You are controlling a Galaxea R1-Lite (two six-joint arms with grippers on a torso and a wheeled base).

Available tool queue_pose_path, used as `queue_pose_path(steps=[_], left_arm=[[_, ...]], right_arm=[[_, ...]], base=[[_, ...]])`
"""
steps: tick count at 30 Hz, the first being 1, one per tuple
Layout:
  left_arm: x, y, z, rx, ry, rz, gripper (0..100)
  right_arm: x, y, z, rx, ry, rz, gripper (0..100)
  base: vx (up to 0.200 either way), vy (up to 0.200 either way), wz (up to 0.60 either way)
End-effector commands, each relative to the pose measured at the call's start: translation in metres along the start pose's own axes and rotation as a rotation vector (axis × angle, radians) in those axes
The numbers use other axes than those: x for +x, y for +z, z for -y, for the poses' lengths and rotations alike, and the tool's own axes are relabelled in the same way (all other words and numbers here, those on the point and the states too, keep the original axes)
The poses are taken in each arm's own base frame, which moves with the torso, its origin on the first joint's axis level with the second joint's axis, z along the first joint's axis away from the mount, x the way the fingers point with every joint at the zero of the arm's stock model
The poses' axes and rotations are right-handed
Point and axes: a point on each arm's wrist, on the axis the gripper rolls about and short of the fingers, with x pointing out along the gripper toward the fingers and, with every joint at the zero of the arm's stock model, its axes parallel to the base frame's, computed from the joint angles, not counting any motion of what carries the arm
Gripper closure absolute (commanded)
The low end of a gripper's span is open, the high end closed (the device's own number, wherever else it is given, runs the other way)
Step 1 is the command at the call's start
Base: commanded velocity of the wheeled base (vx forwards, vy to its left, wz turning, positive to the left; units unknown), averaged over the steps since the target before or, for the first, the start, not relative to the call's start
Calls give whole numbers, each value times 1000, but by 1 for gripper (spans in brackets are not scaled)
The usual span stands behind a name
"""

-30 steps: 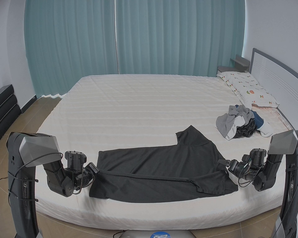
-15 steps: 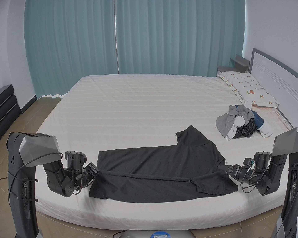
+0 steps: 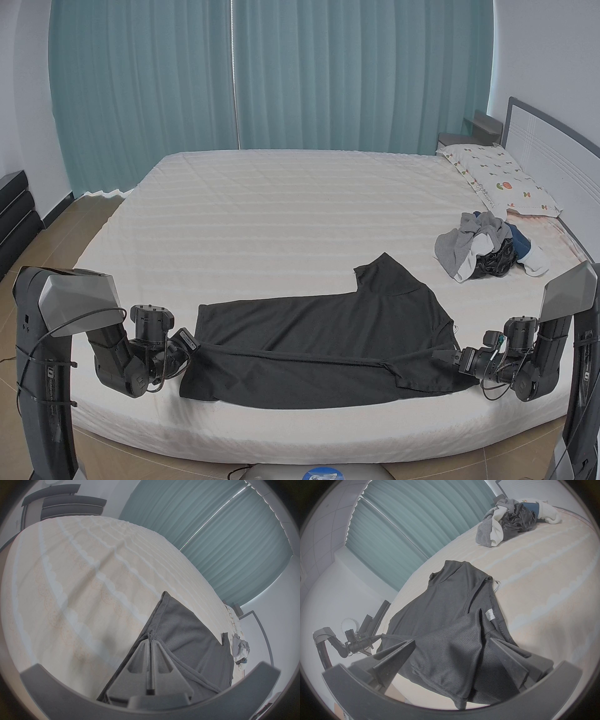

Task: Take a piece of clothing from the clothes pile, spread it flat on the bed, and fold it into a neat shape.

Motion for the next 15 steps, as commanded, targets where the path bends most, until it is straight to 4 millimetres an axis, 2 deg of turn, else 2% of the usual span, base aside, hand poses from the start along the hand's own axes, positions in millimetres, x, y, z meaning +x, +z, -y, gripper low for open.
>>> queue_pose_path(steps=[1, 6, 7, 15], left_arm=[[0, 0, 0, 0, 2, -1, 100], [1, 0, 0, 0, 1, 0, 100], [0, 0, 0, 0, -1, 1, 100], [0, 0, 0, 0, -1, 1, 100]], right_arm=[[11, -1, 5, -2, -9, 2, 0], [17, -1, 9, -4, -35, 15, 0], [17, 0, 10, -3, -36, 16, 100], [17, 7, 10, -4, -33, 53, 100]], base=[[0, 0, 0], [0, 0, 0], [0, 0, 0], [0, 0, 0]])
